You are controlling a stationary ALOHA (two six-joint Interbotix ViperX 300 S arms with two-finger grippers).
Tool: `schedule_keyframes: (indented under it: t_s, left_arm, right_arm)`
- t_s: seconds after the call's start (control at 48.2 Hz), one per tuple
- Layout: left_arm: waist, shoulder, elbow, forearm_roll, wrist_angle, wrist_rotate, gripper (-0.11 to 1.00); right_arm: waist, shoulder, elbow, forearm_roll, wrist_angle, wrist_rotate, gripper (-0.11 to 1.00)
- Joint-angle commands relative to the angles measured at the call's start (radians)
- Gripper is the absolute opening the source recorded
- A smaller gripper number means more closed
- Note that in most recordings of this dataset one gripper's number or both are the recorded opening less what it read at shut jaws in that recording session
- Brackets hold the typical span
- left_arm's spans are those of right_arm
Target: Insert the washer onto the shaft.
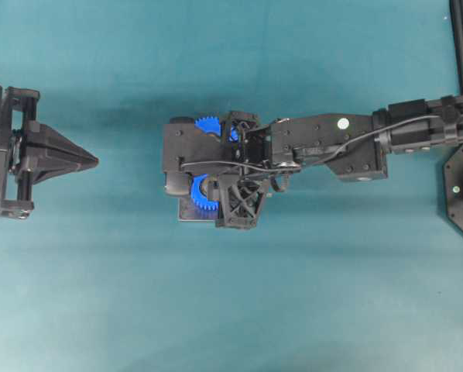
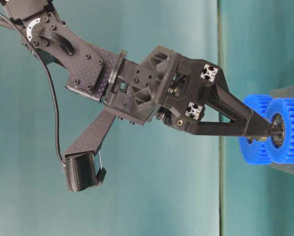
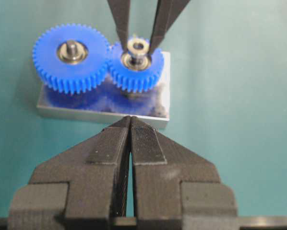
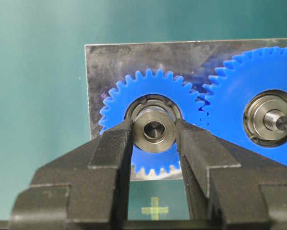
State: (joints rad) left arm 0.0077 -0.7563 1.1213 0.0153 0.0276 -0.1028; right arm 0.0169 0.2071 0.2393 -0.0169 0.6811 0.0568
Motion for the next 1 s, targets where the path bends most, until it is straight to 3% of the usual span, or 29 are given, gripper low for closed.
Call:
schedule_keyframes:
  t_s: [0.0, 0.291, 0.851, 0.892, 0.976]
  left_arm:
    - [0.002, -0.002, -0.012, 0.003, -0.011, 0.000, 0.00]
    - [0.002, -0.002, -0.012, 0.003, -0.011, -0.002, 0.00]
    - [0.002, -0.005, -0.006, 0.003, -0.011, -0.002, 0.00]
    - [0.002, -0.005, -0.006, 0.003, -0.011, -0.002, 0.00]
    - [0.002, -0.003, -0.006, 0.003, -0.011, -0.002, 0.00]
  right_arm:
    - [-0.002, -0.015, -0.023, -0.002, -0.002, -0.011, 0.31]
    - [-0.006, -0.012, -0.023, -0.034, -0.002, -0.009, 0.31]
    - [-0.029, 0.002, -0.026, -0.032, 0.026, 0.000, 0.31]
    - [-0.029, 0.002, -0.028, -0.032, 0.026, 0.000, 0.35]
    - [-0.029, -0.006, -0.032, -0.032, 0.031, -0.002, 0.58]
